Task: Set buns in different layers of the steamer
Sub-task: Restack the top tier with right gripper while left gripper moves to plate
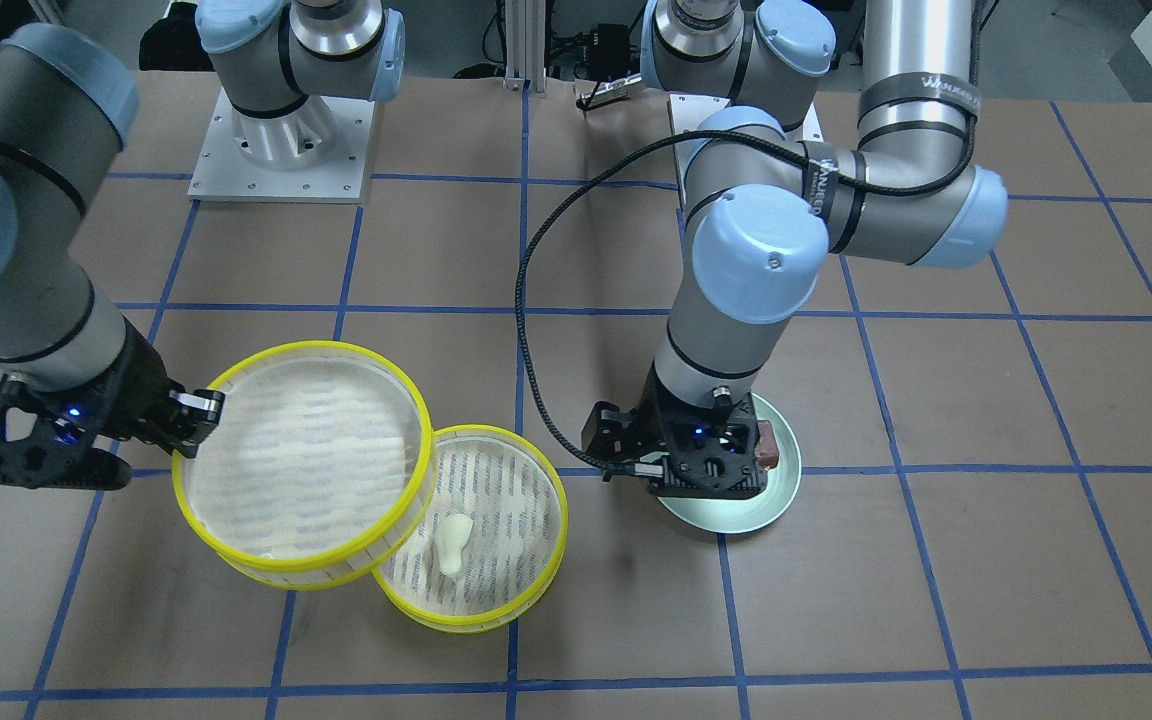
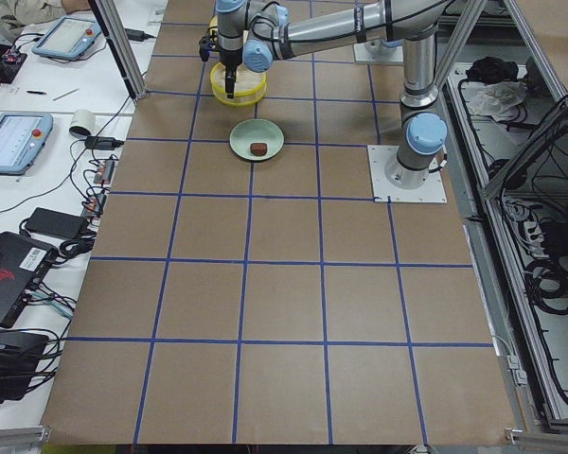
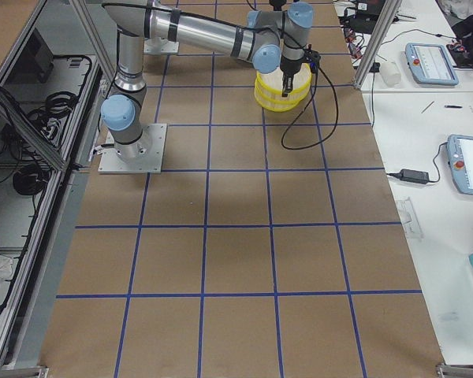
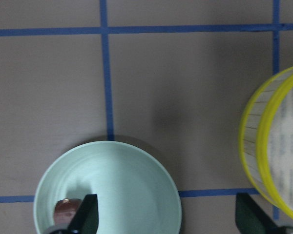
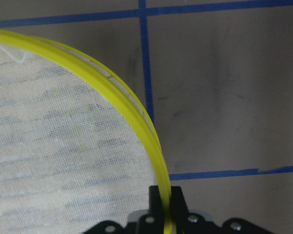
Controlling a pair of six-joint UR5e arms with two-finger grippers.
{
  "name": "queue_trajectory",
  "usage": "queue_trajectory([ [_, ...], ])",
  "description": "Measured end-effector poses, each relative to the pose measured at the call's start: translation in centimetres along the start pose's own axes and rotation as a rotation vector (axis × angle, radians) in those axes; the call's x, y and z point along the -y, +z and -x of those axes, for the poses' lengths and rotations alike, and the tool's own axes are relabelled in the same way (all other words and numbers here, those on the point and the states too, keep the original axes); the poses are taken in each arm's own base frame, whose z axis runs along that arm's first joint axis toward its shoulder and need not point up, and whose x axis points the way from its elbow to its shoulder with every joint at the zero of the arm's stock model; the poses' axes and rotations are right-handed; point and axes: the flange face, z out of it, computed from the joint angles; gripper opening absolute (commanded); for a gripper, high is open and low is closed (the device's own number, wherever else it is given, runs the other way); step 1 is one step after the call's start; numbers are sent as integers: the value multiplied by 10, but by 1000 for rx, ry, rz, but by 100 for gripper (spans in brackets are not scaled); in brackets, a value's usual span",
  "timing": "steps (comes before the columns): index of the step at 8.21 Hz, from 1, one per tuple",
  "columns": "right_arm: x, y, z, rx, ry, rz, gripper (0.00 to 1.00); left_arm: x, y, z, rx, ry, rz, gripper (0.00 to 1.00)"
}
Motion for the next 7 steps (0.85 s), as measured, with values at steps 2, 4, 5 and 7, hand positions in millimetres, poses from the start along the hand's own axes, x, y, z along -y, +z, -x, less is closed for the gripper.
queue_trajectory([
  [2,-2,22,53,9,32,-12,0,-4,1,48,57,20,46,100],
  [4,1,46,79,31,48,-12,0,-24,33,66,69,43,132,100],
  [5,2,54,84,40,48,-7,0,-33,53,68,68,58,173,100],
  [7,2,62,87,45,53,5,0,-41,78,71,66,83,226,100],
])
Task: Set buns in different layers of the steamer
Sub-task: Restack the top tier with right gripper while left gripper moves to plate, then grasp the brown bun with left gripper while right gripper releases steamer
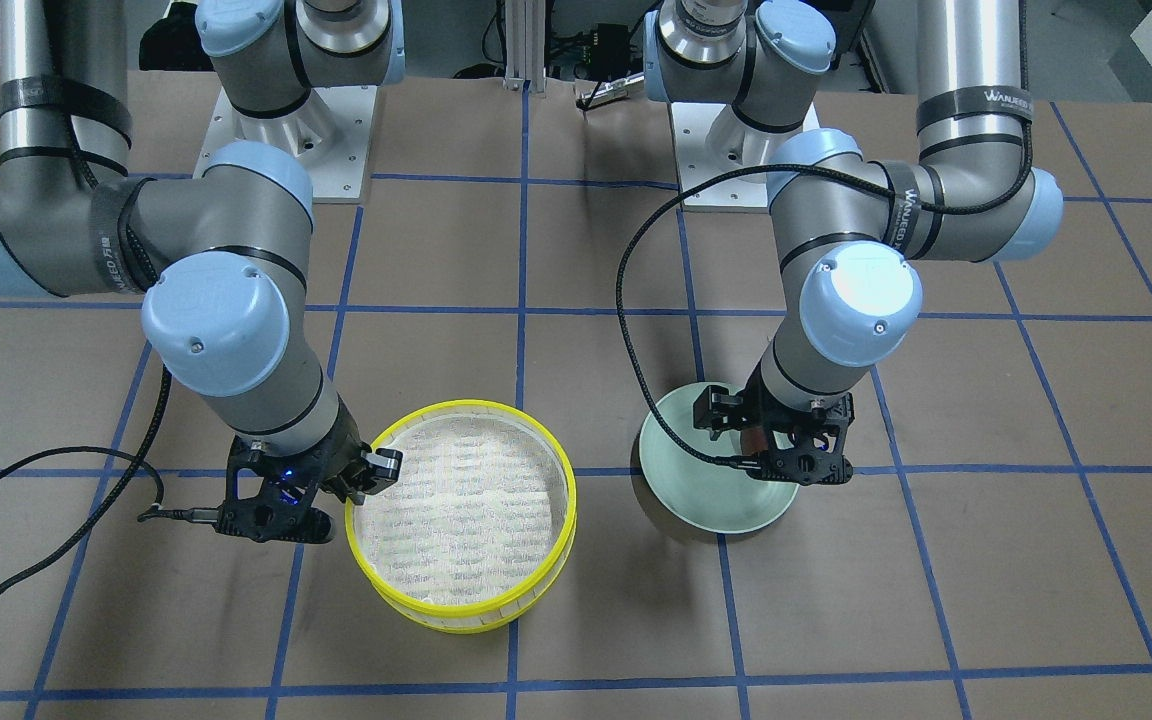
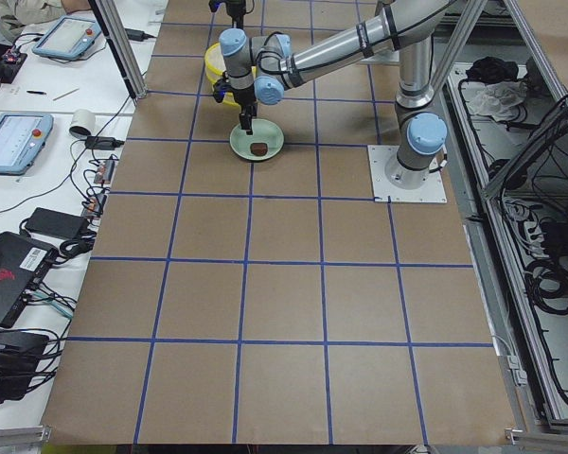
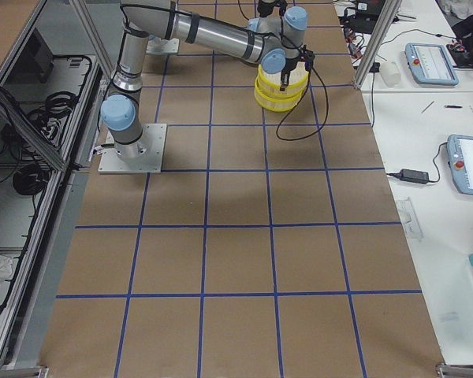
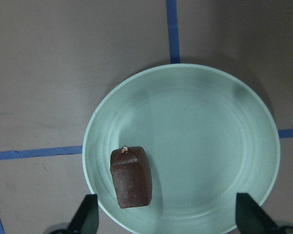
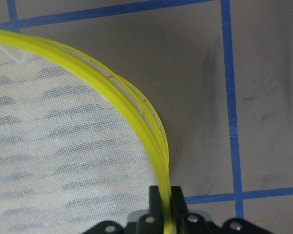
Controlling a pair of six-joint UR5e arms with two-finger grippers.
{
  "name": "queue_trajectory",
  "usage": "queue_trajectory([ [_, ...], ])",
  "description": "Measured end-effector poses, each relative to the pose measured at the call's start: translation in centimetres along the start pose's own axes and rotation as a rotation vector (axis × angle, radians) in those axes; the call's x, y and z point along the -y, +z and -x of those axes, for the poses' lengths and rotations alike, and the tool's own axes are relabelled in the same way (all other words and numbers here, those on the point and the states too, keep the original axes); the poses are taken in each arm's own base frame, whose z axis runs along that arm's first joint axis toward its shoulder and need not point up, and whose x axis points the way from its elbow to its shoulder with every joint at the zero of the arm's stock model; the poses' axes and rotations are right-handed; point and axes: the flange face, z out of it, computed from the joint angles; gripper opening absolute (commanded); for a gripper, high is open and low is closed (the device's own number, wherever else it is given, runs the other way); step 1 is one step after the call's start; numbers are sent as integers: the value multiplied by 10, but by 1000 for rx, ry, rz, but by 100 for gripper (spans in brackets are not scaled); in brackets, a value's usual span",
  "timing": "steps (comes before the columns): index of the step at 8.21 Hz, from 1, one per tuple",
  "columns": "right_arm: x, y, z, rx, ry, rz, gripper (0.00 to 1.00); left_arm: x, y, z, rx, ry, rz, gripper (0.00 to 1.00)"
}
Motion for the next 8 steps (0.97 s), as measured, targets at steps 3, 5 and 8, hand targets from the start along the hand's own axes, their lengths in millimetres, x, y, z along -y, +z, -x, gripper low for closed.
queue_trajectory([
  [3,0,7,0,-7,4,10,0,4,31,3,10,8,56,100],
  [5,0,7,-1,-14,9,11,0,9,46,15,36,-6,87,100],
  [8,-2,10,-2,-18,14,18,0,12,60,24,34,-36,114,99],
])
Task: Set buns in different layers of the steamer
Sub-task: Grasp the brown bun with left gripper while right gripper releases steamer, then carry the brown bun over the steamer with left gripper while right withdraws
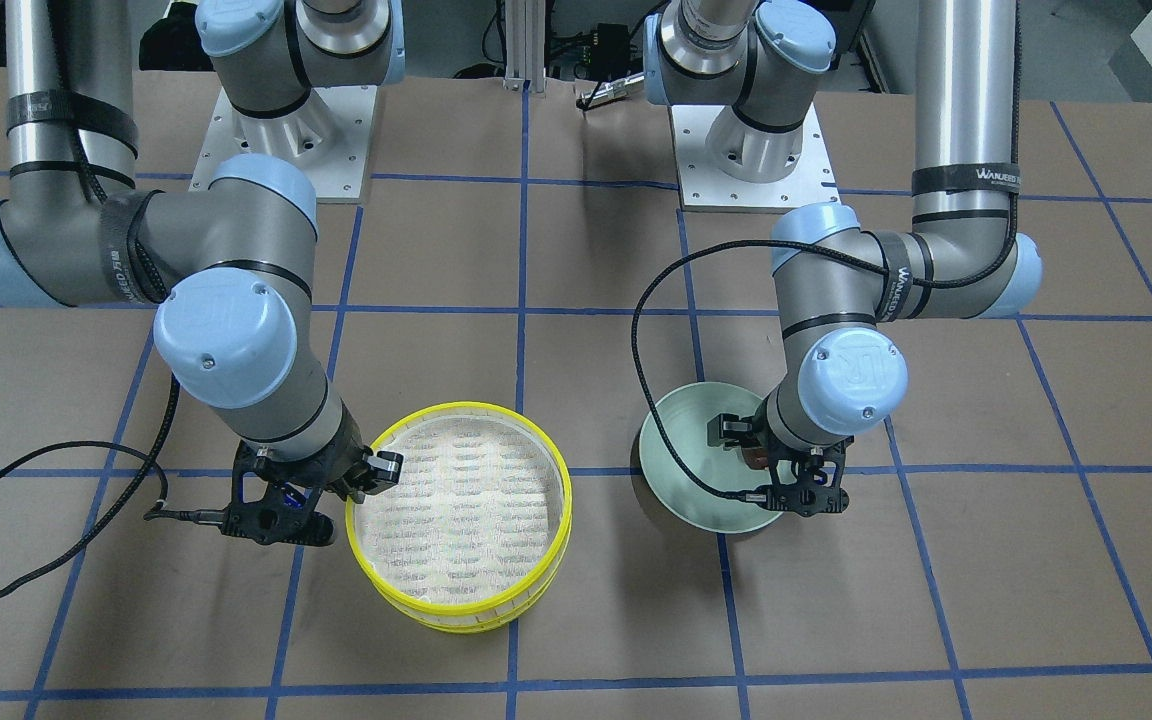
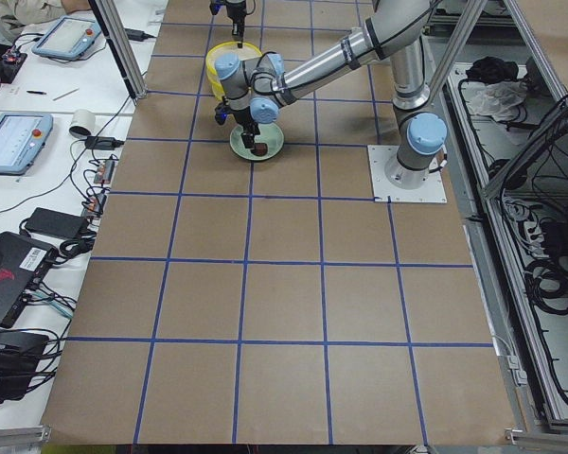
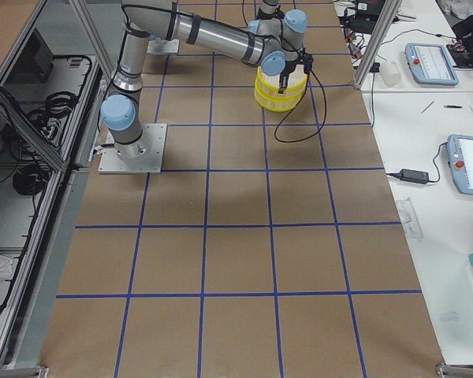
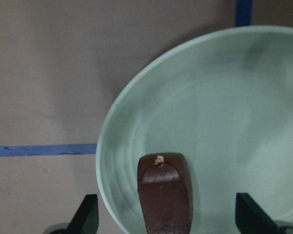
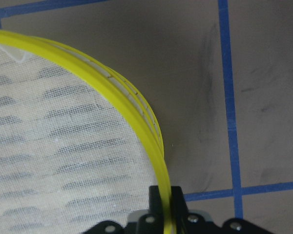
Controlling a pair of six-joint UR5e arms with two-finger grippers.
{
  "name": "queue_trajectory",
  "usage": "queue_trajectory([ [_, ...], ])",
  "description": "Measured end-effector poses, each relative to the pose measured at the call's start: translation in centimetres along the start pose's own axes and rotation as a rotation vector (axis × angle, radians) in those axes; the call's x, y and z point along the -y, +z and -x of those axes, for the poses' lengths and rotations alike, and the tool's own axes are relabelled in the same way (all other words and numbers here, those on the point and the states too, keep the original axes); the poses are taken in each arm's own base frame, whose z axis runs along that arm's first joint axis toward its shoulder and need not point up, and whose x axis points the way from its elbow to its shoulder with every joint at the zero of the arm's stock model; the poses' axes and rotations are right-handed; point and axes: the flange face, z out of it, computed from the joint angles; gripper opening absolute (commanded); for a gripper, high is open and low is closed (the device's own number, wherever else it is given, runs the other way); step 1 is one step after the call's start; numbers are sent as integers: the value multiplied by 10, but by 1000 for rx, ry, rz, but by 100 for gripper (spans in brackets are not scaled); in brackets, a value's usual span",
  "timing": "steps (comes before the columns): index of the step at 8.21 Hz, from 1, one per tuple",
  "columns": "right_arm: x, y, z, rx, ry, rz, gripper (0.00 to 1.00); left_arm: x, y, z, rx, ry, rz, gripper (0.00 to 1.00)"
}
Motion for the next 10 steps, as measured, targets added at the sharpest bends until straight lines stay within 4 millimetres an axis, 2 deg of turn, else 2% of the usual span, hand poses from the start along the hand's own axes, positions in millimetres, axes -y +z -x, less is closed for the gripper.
queue_trajectory([
  [1,-2,2,0,-2,0,6,0,1,2,0,-4,-13,3,92],
  [2,-3,4,-1,-3,0,10,0,2,5,-1,-6,-25,7,90],
  [3,-3,5,-1,-3,-1,12,6,4,8,-1,-6,-31,10,84],
  [4,-4,5,0,-2,-1,12,27,6,10,-1,-7,-34,14,81],
  [6,-4,5,0,2,-4,14,96,9,13,-2,-16,-35,18,68],
  [7,-5,6,1,6,-4,17,100,10,14,-2,-22,-35,19,38],
  [8,-5,6,1,8,-6,18,100,10,15,-3,-25,-36,21,13],
  [9,-5,2,0,11,-20,11,100,11,15,-3,-28,-36,21,0],
  [10,-5,-9,-2,13,-34,-2,100,12,15,-3,-30,-37,20,0],
])
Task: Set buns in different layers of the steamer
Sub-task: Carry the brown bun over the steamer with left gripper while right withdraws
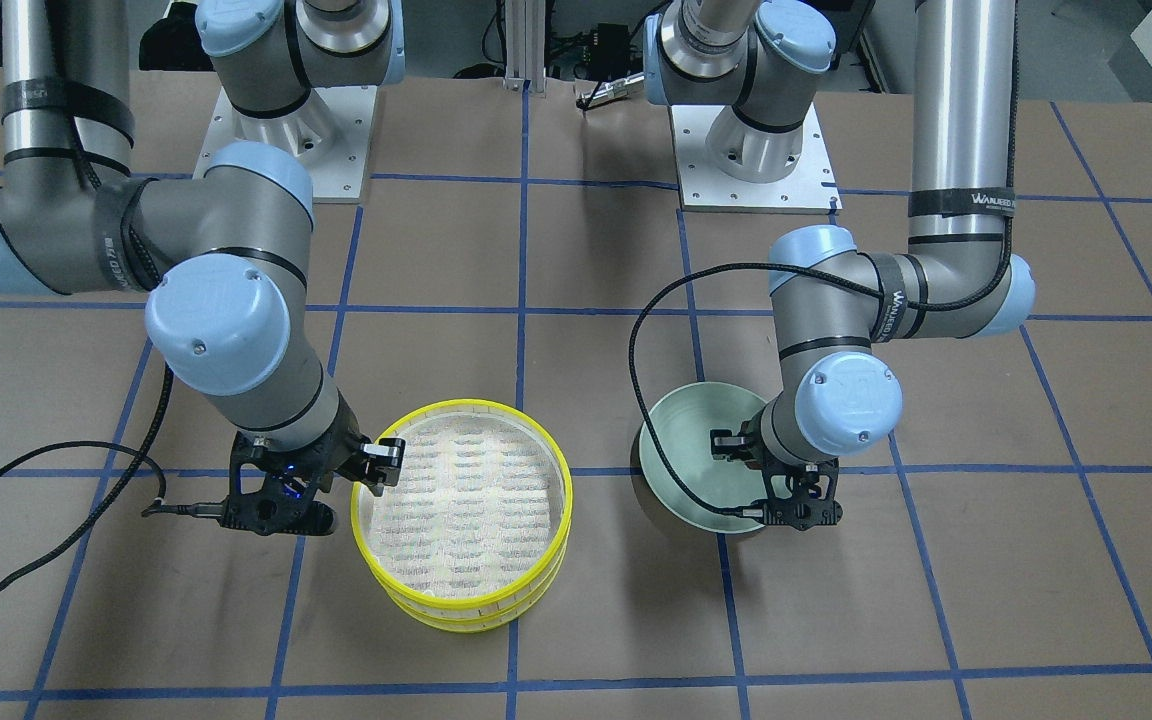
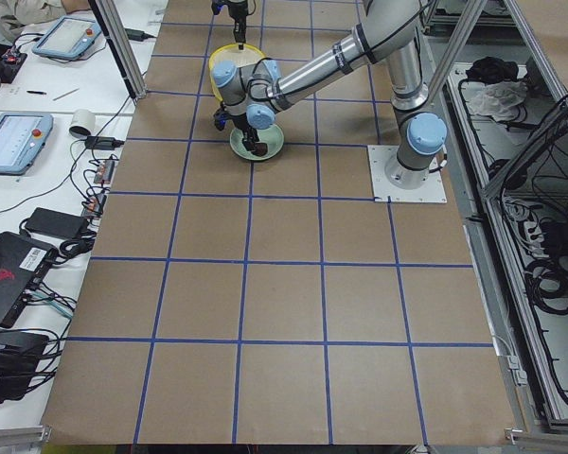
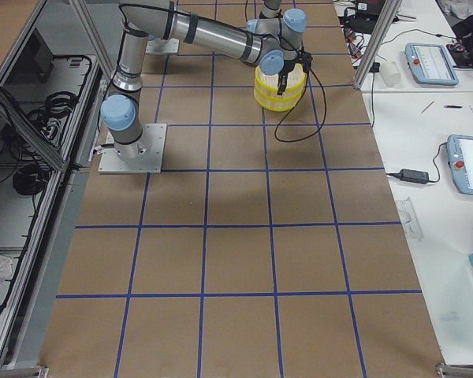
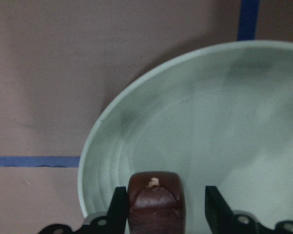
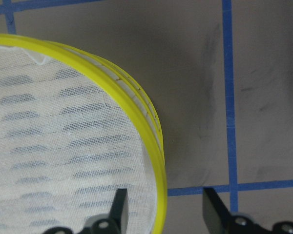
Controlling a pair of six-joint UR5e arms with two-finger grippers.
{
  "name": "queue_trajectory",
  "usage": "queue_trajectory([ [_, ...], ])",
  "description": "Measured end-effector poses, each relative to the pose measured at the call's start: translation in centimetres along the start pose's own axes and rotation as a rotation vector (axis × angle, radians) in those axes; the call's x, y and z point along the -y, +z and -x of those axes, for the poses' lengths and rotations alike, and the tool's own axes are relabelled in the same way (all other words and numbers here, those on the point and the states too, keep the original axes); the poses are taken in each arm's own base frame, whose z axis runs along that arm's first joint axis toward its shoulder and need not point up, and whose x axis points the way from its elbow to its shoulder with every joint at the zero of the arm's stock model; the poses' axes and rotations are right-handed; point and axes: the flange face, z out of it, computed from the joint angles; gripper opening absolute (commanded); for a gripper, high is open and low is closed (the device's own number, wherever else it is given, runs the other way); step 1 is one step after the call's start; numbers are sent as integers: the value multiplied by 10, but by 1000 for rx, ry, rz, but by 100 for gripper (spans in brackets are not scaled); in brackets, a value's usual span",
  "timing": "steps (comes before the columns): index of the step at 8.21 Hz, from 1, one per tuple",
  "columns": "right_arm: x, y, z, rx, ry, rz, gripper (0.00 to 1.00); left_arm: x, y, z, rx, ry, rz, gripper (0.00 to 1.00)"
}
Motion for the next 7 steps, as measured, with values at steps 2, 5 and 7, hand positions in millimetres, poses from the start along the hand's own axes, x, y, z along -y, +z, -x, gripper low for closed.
queue_trajectory([
  [2,-8,-51,-10,-10,-49,-19,100,0,-4,0,-2,-1,-8,0],
  [5,-59,-164,-34,-39,-94,-7,100,7,-51,-5,-50,-28,-93,0],
  [7,-97,-203,-33,-46,-108,-8,100,8,-110,-25,-112,-82,-192,0],
])
